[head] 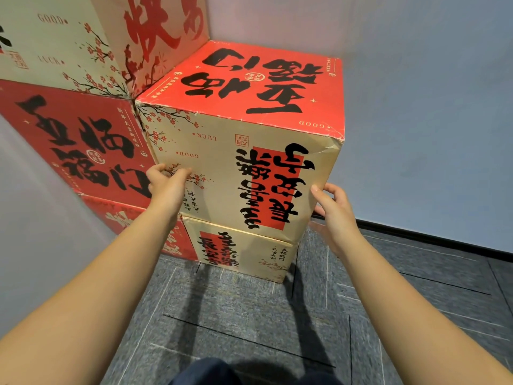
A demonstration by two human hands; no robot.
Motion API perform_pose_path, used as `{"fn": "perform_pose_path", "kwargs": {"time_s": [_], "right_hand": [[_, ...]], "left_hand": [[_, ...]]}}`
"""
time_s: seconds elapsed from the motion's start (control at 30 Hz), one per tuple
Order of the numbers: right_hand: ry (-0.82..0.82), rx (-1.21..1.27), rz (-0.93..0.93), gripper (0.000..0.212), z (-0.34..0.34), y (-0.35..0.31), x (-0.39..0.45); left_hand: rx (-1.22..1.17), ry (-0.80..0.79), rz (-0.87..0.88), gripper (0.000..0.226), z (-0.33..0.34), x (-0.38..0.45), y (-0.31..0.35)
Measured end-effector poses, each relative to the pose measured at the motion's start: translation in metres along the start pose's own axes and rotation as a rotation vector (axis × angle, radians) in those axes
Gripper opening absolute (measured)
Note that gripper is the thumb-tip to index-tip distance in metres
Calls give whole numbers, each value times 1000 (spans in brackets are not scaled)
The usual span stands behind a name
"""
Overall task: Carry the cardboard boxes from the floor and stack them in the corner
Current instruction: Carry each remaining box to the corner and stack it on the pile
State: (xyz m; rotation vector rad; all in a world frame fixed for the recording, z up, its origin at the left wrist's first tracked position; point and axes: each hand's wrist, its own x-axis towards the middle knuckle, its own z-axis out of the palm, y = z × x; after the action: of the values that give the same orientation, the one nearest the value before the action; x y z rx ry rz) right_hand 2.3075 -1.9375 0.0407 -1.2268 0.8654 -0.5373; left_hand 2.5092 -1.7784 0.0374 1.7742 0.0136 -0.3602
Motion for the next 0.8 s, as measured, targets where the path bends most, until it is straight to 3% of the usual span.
{"fn": "perform_pose_path", "kwargs": {"time_s": [0.3, 0.8], "right_hand": [[61, -31, -39, 22, -6, -3, 2], [8, -70, -21, 21, -3, -1, -6]], "left_hand": [[31, -21, 55, 58, -12, -2, 9], [-32, -45, -29, 53, -20, 6, 7]]}}
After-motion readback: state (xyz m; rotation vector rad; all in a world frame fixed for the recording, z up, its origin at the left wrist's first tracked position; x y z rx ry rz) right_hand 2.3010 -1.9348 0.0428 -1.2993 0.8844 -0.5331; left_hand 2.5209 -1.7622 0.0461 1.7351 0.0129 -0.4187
